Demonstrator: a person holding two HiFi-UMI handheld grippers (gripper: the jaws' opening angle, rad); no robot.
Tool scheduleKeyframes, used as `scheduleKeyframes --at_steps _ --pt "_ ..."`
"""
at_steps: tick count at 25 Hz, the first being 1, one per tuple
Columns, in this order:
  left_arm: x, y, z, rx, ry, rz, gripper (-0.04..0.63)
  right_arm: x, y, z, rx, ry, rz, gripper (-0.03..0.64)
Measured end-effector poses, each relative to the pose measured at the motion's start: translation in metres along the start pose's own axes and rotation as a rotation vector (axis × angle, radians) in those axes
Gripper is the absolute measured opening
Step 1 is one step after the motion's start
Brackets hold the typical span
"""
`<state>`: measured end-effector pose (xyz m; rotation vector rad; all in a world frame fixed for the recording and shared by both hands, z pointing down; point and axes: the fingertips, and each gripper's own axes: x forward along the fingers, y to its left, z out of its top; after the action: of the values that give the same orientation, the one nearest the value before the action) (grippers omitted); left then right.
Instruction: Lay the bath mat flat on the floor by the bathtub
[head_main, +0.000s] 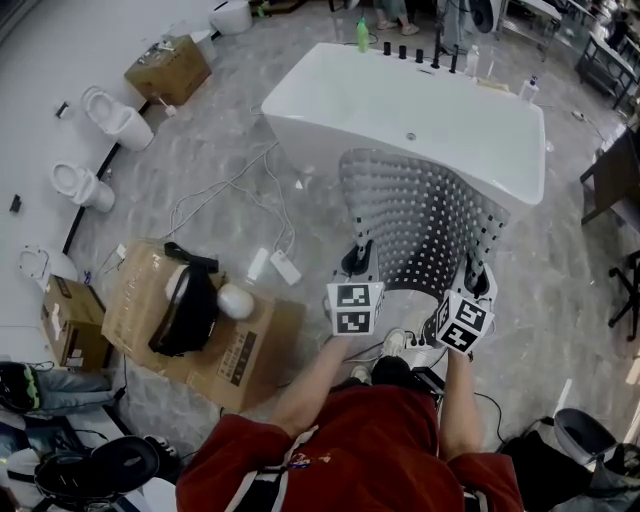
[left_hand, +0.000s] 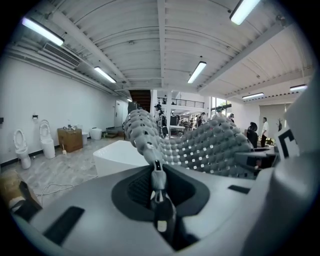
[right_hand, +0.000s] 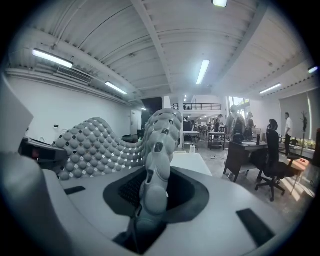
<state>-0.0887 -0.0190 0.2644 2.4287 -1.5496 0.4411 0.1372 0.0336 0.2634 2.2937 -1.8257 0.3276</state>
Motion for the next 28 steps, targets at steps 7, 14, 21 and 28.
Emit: scheduleKeyframes --at_steps 7,14,21,28 --pt "0.059 -0.018 0.005 0.015 0.032 -0.002 0.055 0.059 -0.025 -0.002 0.014 0.025 0.005 0.1" --pt "0.099 -0.021 0.002 -0.003 0.071 0.025 0.055 0.097 -0.036 -0.013 0.023 0.066 0.041 0.1" --pt "0.118 -0.013 -0.014 -0.015 0.114 0.049 0.055 0.123 -0.037 -0.03 0.022 0.11 0.053 0.1" --pt "0.149 0.002 -0.025 -0.04 0.139 0.05 0.055 0.157 -0.027 -0.038 -0.012 0.148 0.066 0.1"
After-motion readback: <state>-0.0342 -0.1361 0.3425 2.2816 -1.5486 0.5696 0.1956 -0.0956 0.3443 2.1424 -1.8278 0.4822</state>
